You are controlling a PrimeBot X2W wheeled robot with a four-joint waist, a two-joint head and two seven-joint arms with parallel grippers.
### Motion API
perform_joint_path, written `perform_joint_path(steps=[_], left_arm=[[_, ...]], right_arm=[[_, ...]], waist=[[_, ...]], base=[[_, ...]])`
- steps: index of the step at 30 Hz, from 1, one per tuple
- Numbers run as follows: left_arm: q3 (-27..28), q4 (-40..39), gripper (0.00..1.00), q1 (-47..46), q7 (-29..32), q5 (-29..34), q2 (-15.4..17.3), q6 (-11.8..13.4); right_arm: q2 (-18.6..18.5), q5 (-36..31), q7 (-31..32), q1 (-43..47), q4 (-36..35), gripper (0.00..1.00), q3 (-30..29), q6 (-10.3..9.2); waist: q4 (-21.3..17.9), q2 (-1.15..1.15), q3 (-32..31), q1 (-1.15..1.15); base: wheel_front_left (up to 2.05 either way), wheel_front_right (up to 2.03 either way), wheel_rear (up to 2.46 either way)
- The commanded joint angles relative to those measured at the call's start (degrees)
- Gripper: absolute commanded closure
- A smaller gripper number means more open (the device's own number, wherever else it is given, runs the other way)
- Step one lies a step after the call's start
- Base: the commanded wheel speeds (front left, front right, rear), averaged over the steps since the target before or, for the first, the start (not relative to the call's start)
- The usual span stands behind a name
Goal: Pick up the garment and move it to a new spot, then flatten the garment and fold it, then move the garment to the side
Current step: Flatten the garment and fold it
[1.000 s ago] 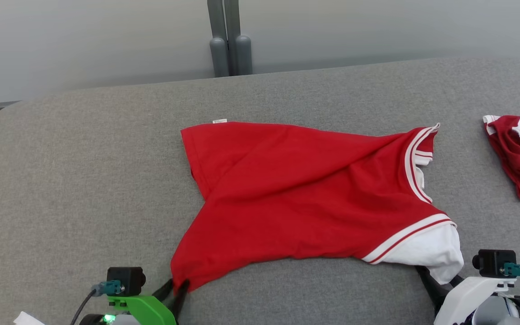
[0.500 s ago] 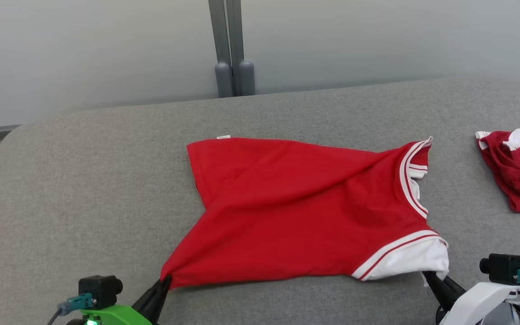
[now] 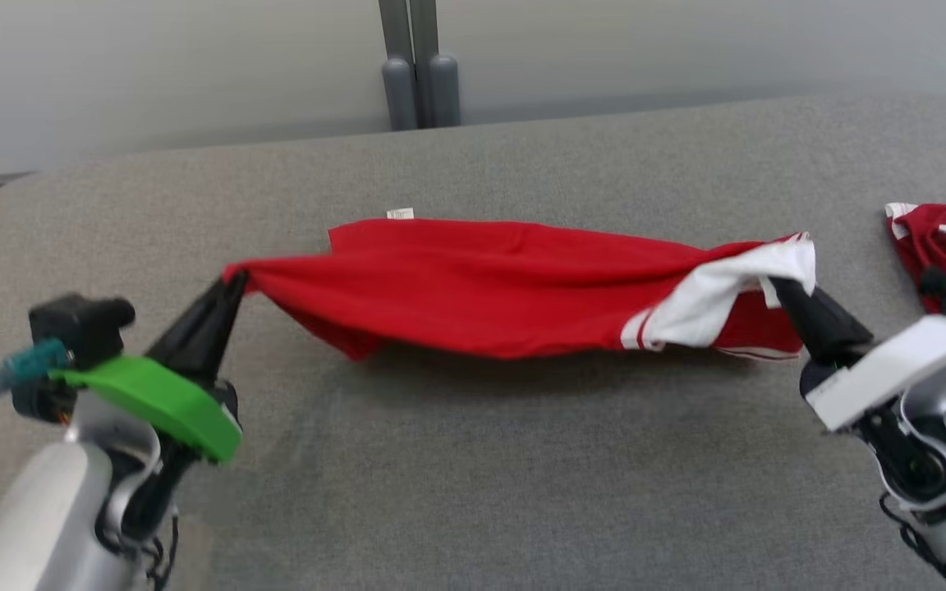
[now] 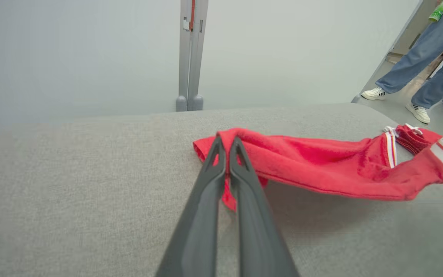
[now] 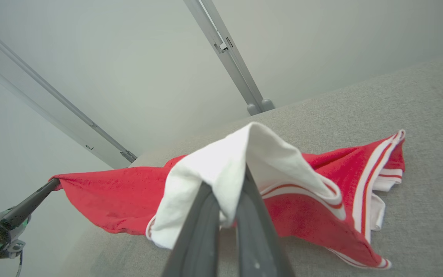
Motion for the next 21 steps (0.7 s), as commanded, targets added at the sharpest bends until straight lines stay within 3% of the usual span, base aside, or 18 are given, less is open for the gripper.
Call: perform_joint_path(steps=[1,10,15,21], left_arm=[[0.5,1.5,1.00,-5.0,-0.6,0.4,0.2,-0.5],[-2.7,18.8,1.00,-37.3,-2.1,2.3,-1.3,-1.5],[-7.7,24.9,1.00,-53.4,-2.9,4.8,0.8,-1.5],[-11.1,32.6,1.00,-69.6,-4.9,4.9,1.1,-1.5]], right_arm=[[0.4,0.6,-0.4,-4.6,1.4,1.00,0.5,0.04],[4.7,-0.5,-5.2,-36.8,15.2,1.00,7.9,0.03],[6.5,0.0,-6.4,-53.1,21.5,1.00,11.8,0.03],[7.9,0.4,-9.0,-70.0,27.0,1.00,14.9,0.03]], waist=[[-0.2,0.00,7.5,0.00],[0.8,0.00,21.2,0.00],[1.4,0.00,25.7,0.00],[1.4,0.00,29.2,0.00]], base=[[0.00,0.00,0.00],[0.00,0.00,0.00],[0.00,0.00,0.00],[0.00,0.00,0.00]])
